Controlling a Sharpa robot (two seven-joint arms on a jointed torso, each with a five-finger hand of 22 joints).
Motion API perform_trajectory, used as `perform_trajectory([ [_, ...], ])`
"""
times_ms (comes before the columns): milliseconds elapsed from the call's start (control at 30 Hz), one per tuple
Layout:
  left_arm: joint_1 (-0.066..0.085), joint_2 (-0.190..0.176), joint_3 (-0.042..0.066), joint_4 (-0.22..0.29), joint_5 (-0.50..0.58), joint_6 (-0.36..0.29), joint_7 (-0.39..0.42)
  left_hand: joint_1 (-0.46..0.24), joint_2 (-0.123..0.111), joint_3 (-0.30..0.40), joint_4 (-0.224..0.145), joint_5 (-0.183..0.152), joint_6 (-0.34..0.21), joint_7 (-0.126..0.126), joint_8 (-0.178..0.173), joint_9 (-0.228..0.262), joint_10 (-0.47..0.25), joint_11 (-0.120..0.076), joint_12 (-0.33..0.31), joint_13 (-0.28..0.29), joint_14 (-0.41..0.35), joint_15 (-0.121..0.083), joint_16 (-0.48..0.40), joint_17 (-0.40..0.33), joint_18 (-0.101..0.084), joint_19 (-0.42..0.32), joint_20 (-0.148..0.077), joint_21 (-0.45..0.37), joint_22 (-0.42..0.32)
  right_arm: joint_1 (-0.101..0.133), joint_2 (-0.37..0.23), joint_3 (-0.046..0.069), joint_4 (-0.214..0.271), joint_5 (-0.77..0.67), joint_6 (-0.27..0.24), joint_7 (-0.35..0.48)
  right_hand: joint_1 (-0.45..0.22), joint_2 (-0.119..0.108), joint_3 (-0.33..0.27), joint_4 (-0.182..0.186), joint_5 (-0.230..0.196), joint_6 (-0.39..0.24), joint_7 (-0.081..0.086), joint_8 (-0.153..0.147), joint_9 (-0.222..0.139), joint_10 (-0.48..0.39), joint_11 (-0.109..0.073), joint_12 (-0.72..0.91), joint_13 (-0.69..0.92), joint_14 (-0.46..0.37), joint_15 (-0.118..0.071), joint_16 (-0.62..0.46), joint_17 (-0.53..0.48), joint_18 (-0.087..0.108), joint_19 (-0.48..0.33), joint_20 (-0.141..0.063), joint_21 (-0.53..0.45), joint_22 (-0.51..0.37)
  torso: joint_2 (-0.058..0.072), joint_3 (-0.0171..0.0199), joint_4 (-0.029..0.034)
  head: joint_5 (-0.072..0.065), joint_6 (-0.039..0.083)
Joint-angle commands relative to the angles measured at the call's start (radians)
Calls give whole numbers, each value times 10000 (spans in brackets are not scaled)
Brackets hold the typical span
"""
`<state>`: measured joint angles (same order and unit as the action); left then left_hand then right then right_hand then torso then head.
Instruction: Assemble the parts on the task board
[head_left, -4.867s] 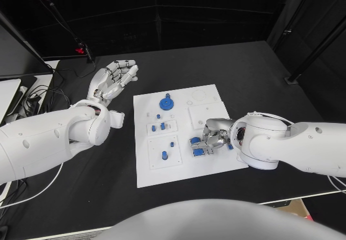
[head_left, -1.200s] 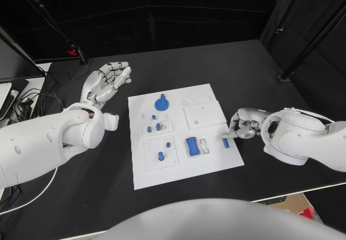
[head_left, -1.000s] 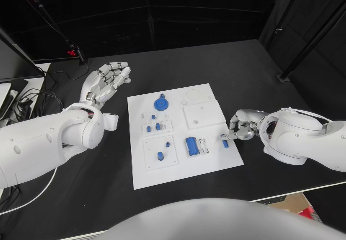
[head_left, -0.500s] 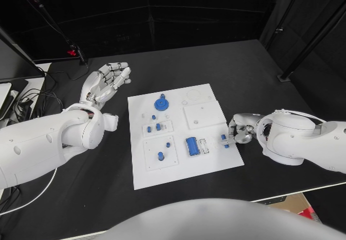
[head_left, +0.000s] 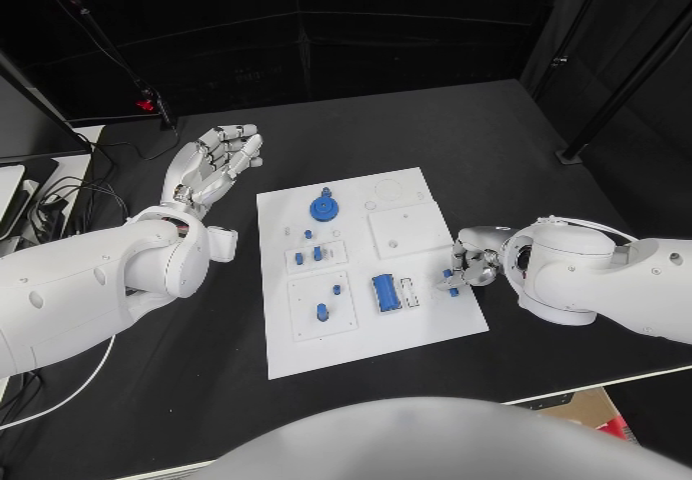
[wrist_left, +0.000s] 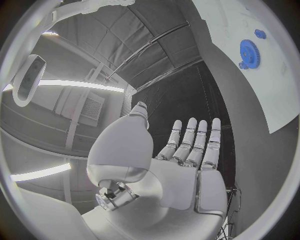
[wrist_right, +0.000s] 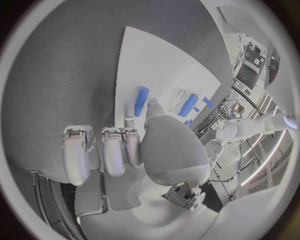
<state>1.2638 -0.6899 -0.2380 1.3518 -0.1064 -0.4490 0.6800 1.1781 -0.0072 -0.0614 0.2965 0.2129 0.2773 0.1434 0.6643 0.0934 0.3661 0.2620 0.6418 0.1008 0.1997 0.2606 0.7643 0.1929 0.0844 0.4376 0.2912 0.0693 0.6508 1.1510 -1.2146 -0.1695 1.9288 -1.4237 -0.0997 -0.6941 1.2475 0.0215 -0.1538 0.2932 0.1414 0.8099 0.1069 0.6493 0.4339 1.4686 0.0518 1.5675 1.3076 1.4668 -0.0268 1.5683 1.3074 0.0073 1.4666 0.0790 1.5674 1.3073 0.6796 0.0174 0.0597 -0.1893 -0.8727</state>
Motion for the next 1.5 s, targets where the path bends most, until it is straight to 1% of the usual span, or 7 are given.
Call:
perform_trajectory([
  [33,13,-1,10,6,17,69,1060,20,117,-41,-38,52,-61,1533,65,-10,-24,-9,35,-10,-27,-24,51,-10,48,8,-9,57,-10,-74,106,-71,-100,70,462,-503,3,116,-47,-28,-54,-64,35,-62,-835,1022,-72,33,2632,1040,30,25,2634,-73,1042,59,34,2635,-1,-6,3,-26,1],
  [267,13,12,10,1,17,77,1059,25,132,-49,-37,56,-65,1533,74,-17,-26,-9,49,-20,-26,-25,65,-27,48,2,-9,56,-19,-77,330,-79,-243,74,702,-576,364,182,-14,-126,-131,-84,21,-69,-900,1022,-79,33,2632,1040,33,25,2634,-73,1042,63,34,2635,-1,-2,8,-32,1],
  [500,13,5,10,5,17,70,1056,27,138,-52,-37,57,-66,1533,77,-20,-26,-9,55,-23,-26,-25,71,-34,48,0,-9,55,-22,-82,412,-88,-278,183,712,-463,1714,427,505,-738,-177,-74,-77,-298,-1120,1022,-155,33,2632,1040,9,25,2634,-73,1042,51,34,2635,-5,-3,8,-20,1],
  [667,13,1,10,5,17,67,1050,27,138,-52,-37,57,-66,1533,77,-20,-26,-9,55,-23,-26,-25,71,-34,48,0,-9,55,-22,-89,409,-93,-269,679,342,-141,2608,693,1283,-1195,-787,152,-95,-1136,-1683,1022,-162,33,2632,1040,-8,25,2634,-73,1042,17,34,2635,-4,-9,-1,-20,1],
  [867,13,3,10,4,17,67,1045,27,138,-52,-37,57,-66,1533,77,-20,-26,-9,55,-23,-26,-25,71,-34,48,0,-9,55,-22,-95,366,-96,-225,1280,-427,321,2911,583,2192,-1633,-698,1089,-50,-2404,-2434,1022,-129,33,2632,1040,41,25,2634,-73,1042,11,34,2635,-1,-2,-2,-20,1],
  [1000,13,-5,10,6,17,63,1043,27,138,-52,-37,57,-66,1533,77,-20,-26,-9,55,-23,-26,-25,71,-34,48,0,-9,55,-22,-97,300,-97,-136,1839,-1061,663,2876,467,2625,-1859,-646,1556,-65,-2871,-2665,1022,-136,33,2632,1040,44,25,2634,-73,1042,31,34,2635,0,2,-1,-7,1],
  [1500,11,-15,10,-20,17,72,1032,32,158,-59,-37,59,-68,1533,86,-27,-27,-9,70,-32,-23,-25,85,-51,48,2,-9,56,-20,-93,-225,-93,432,4616,-2814,2415,2436,275,3313,-2134,-125,2284,-40,-3589,-2914,1022,-125,33,2632,1040,74,25,2634,-73,1042,83,34,2635,-4,-7,15,-20,1],
])
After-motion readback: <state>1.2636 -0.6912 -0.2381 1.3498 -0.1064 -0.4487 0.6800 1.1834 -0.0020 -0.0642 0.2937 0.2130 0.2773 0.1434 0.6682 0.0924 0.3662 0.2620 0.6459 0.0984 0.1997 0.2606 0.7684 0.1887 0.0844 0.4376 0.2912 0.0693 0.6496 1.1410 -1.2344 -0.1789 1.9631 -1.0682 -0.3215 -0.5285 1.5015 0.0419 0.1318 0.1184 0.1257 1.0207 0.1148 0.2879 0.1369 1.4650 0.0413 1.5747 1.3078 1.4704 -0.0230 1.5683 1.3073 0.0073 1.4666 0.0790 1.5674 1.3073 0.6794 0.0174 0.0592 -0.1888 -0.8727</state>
